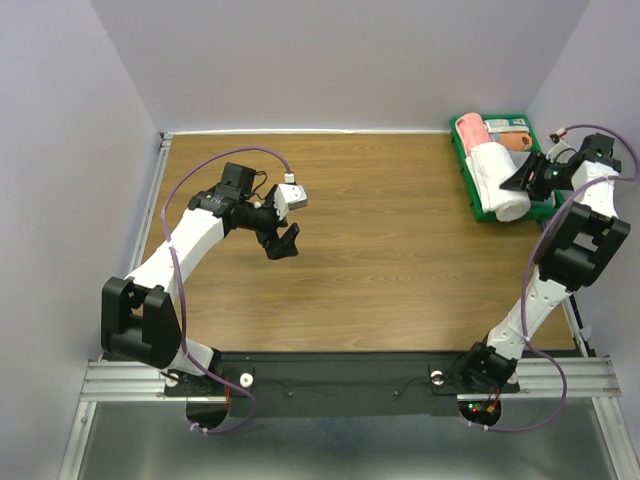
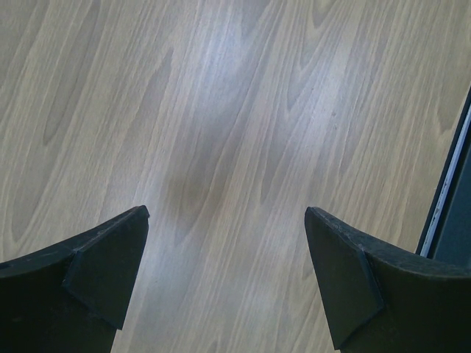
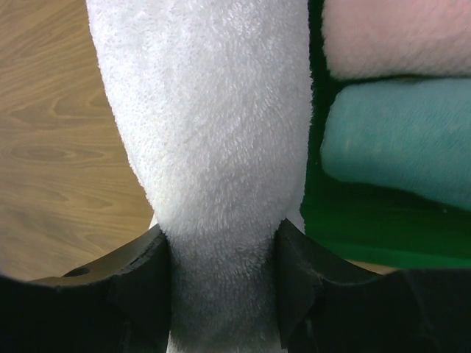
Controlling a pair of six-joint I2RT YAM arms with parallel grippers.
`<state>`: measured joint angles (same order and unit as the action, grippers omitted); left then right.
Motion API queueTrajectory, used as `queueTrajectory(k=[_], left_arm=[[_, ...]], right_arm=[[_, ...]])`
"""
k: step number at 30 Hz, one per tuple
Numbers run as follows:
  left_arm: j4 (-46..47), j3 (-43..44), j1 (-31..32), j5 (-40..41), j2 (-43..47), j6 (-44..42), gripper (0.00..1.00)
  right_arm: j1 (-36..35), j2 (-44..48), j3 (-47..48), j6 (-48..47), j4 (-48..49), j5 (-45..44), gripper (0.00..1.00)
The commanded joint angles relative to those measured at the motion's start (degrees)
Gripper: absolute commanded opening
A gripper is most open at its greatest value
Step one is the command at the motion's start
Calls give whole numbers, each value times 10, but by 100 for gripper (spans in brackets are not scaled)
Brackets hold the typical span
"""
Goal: Roll the towels
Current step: Place the rolled towel into the container
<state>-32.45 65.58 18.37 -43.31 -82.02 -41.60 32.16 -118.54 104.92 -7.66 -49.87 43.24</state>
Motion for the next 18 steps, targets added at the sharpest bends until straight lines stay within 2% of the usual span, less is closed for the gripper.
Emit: queueTrajectory(k=[1,9,18], left_arm=[[7,2,2,-16,14,4,99],[6,2,2,-16,3,2,99],[-4,6,2,-20,-4,-4,99]], right_arm=[[0,-23,65,24,11,31,1],[-11,-81,128,63,28,64,1],[-34,-74,64,82,72,70,1]])
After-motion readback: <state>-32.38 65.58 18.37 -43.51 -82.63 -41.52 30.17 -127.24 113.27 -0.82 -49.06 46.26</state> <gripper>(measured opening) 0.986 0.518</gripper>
